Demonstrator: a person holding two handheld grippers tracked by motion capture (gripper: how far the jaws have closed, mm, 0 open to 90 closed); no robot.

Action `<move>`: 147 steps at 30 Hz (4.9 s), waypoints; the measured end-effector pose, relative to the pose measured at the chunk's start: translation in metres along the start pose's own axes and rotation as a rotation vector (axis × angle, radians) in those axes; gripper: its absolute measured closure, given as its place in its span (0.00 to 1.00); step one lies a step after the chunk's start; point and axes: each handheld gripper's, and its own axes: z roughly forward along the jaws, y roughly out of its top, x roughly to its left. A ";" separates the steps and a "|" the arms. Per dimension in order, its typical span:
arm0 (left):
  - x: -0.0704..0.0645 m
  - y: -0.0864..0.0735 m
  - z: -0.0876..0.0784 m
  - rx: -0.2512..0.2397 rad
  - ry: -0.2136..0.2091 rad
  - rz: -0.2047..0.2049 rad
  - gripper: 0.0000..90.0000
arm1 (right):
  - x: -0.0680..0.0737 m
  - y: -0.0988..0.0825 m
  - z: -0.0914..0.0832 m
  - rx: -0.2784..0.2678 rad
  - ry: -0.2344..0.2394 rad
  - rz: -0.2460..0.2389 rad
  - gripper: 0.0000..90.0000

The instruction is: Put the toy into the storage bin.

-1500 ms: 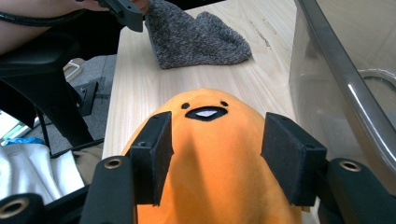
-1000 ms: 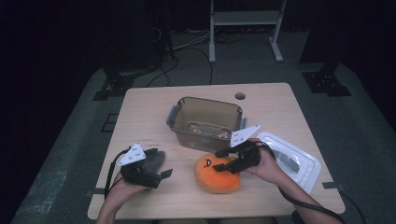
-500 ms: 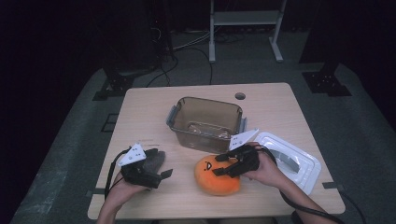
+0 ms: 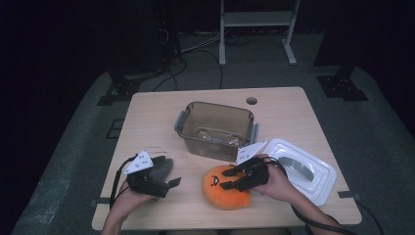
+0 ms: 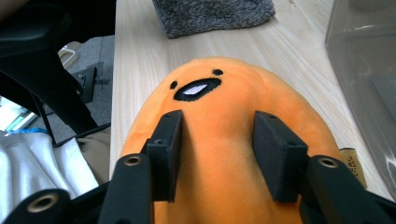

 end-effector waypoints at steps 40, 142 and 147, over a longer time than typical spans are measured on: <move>0.004 -0.001 -0.004 -0.009 0.013 -0.006 0.03 | -0.002 0.022 -0.008 0.019 0.063 0.087 0.89; 0.005 -0.001 -0.005 -0.026 -0.012 -0.019 0.03 | -0.088 0.165 -0.058 -0.067 -0.196 0.100 0.89; 0.005 -0.001 -0.005 -0.020 -0.012 -0.017 0.03 | -0.095 0.162 -0.053 -0.054 -0.201 0.112 0.89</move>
